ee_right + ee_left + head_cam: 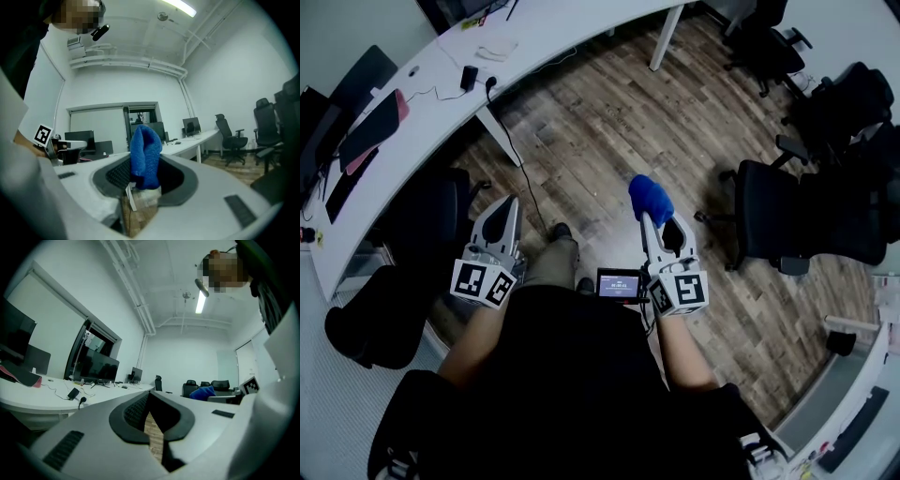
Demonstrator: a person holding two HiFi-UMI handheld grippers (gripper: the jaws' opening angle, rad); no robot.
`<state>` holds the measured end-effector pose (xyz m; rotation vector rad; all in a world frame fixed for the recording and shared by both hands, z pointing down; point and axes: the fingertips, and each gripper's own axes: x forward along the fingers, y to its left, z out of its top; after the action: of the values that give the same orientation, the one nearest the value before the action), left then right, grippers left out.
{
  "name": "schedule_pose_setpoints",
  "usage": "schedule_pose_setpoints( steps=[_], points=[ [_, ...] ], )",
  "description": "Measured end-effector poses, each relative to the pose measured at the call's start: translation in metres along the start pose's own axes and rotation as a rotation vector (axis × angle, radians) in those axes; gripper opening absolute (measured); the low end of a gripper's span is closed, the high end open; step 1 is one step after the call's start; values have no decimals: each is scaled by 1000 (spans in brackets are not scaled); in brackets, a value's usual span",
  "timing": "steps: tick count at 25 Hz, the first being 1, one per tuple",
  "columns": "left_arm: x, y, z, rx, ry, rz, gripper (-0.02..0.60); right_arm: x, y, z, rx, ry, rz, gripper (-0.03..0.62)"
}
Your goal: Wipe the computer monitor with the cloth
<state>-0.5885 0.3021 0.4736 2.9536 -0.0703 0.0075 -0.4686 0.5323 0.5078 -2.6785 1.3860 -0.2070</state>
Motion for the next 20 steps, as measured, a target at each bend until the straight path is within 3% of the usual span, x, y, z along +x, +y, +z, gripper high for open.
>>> schedule_pose_setpoints(
  steps=[9, 15, 20],
  points=[
    [69, 30, -9, -30, -15, -4, -6, 52, -42, 6, -11, 16, -35, 141],
    [136, 75, -6, -66, -8, 17, -6, 120, -67, 35, -14, 6, -24, 141],
    [197, 111, 15, -44, -34, 18, -8, 191, -91, 57, -3, 25, 0, 141]
  ],
)
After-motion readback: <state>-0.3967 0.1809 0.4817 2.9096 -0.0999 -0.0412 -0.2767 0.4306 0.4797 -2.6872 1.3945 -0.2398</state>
